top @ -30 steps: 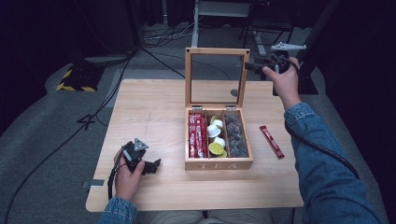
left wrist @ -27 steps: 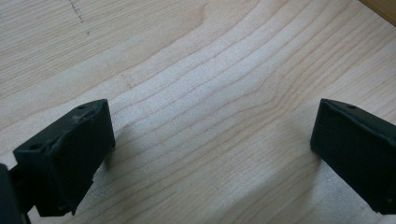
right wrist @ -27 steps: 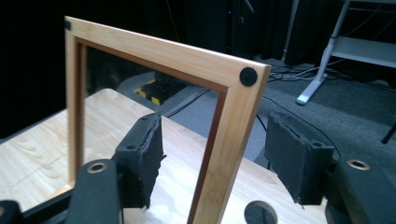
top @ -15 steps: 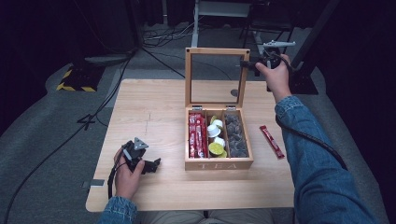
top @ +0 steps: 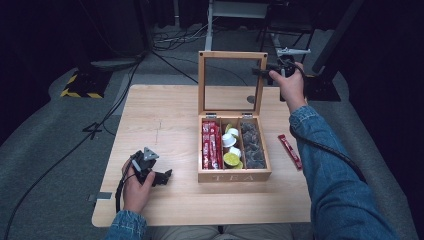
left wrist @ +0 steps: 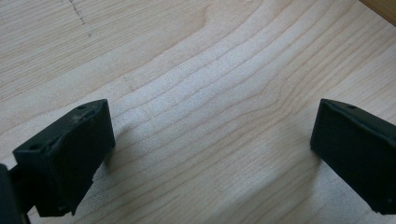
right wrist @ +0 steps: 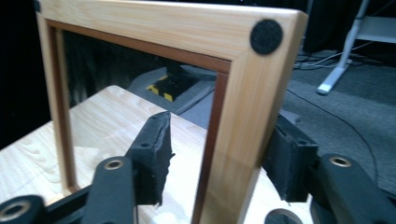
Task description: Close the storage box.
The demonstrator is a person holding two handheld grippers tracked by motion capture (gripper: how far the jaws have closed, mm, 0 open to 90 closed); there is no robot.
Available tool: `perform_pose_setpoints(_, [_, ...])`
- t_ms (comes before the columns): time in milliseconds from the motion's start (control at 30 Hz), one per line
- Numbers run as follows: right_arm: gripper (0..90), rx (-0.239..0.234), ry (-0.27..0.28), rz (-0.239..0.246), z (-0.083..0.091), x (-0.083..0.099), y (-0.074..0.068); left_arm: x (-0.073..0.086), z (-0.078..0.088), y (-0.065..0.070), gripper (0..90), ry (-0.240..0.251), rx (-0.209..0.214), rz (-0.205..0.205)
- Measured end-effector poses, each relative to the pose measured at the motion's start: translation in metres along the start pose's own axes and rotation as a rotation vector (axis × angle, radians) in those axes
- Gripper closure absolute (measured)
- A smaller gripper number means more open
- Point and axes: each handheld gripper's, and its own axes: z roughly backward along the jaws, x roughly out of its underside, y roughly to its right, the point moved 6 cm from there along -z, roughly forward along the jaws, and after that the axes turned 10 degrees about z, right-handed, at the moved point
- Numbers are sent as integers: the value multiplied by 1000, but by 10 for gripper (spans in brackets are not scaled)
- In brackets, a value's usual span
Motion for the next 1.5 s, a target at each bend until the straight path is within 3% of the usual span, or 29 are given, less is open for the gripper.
perform_pose_setpoints(400, [482,-33,42,-22,21,-3,-13,0,0,0,0,-1,-1,0])
perform_pose_setpoints(633, [495,-53,51,22,42,-3,-29,0,0,0,1,-1,-1,-2])
perform_pose_setpoints(667, [496,-62,53,46,51,-2,-36,0,0,0,0,-1,0,0])
perform_pose_setpoints(900, [474,-85,69,58,74,-2,-54,0,0,0,0,0,0,2])
perform_pose_setpoints(1267, [408,-78,-3,118,101,3,-70,0,0,0,0,-1,-1,1])
perform_pose_setpoints(1500, [416,-56,-41,202,116,12,-87,0,0,0,1,1,-3,1])
